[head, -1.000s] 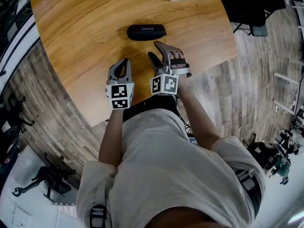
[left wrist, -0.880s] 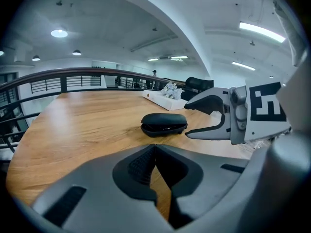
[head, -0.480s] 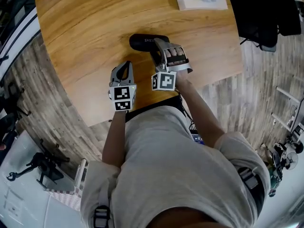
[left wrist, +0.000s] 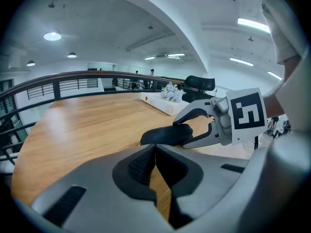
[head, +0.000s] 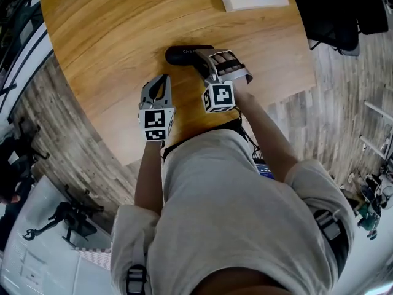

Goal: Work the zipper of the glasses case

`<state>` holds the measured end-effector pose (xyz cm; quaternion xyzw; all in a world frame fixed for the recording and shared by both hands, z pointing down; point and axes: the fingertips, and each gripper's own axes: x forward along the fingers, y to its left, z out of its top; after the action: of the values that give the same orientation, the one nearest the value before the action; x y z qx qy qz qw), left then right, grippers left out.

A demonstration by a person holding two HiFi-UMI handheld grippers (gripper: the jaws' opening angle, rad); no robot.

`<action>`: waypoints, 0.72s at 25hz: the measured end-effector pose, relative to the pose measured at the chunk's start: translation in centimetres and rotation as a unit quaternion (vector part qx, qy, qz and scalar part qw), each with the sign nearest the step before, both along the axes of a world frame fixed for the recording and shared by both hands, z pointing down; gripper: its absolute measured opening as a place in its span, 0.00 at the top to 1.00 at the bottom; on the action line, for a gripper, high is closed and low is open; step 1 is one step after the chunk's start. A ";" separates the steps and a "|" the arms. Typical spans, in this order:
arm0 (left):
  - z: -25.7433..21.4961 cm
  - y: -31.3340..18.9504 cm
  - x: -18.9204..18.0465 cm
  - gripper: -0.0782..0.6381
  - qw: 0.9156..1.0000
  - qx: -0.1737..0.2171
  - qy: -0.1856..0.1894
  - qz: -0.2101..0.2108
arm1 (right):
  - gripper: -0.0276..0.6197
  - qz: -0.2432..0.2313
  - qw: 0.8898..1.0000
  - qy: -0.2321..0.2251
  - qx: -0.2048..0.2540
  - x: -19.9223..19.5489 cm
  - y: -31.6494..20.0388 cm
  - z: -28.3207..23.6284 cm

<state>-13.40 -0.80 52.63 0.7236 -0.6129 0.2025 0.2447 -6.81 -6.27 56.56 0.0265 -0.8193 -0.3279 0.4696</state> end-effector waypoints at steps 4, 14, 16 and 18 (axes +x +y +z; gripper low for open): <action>-1.3 -0.9 -0.4 0.86 0.997 0.001 -0.043 0.058 | 0.56 0.010 0.999 -0.008 -0.037 0.4 0.3 -0.8; -4.0 -0.7 3.9 0.41 0.889 0.029 -0.251 0.381 | 0.56 -0.014 0.986 -0.018 -0.163 1.4 4.1 -5.0; -3.7 -0.1 5.8 0.39 0.856 0.038 -0.277 0.434 | 0.56 -0.021 0.983 -0.014 -0.182 1.6 5.0 -5.5; -2.8 0.4 7.1 0.38 0.834 0.033 -0.295 0.466 | 0.56 -0.020 0.980 -0.014 -0.196 1.6 5.8 -5.9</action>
<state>-6.29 -0.37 49.78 0.8369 -0.2529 0.4760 -0.0952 -5.17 -0.51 50.71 -0.0779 -0.8744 -0.1704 0.4476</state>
